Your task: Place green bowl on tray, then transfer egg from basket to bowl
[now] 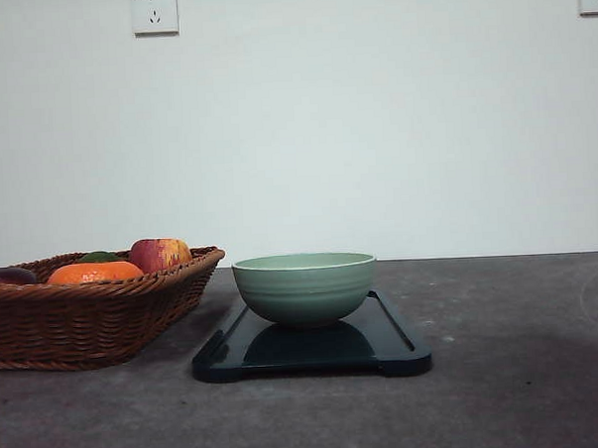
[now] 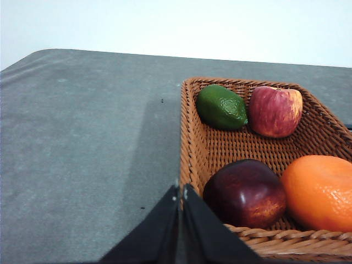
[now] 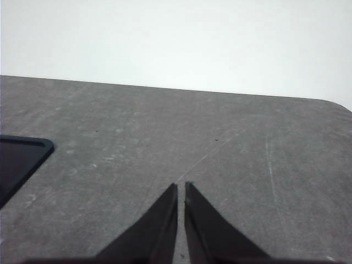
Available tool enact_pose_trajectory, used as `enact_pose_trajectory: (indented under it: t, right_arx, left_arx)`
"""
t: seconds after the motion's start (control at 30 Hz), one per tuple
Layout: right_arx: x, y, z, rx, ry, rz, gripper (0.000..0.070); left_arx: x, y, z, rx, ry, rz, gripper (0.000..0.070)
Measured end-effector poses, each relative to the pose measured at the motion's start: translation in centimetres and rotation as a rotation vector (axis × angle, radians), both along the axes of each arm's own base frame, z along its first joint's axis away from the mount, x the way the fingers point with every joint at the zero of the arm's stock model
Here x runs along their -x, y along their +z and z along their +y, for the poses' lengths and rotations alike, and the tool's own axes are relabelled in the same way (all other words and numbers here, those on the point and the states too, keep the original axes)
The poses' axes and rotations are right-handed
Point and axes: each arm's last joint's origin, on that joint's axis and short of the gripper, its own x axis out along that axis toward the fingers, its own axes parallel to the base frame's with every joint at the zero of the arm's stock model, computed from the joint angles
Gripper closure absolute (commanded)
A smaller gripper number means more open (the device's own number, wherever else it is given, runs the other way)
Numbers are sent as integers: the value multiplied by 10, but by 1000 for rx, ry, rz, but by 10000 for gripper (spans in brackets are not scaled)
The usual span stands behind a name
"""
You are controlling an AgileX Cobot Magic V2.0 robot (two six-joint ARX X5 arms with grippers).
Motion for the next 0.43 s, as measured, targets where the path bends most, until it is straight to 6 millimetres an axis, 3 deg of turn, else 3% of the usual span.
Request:
enact_pose_trajectory:
  t: [0.43]
  right_arx:
    - [0,0,0,0,0,0,684]
  left_arx:
    - [0,0,0,0,0,0,700]
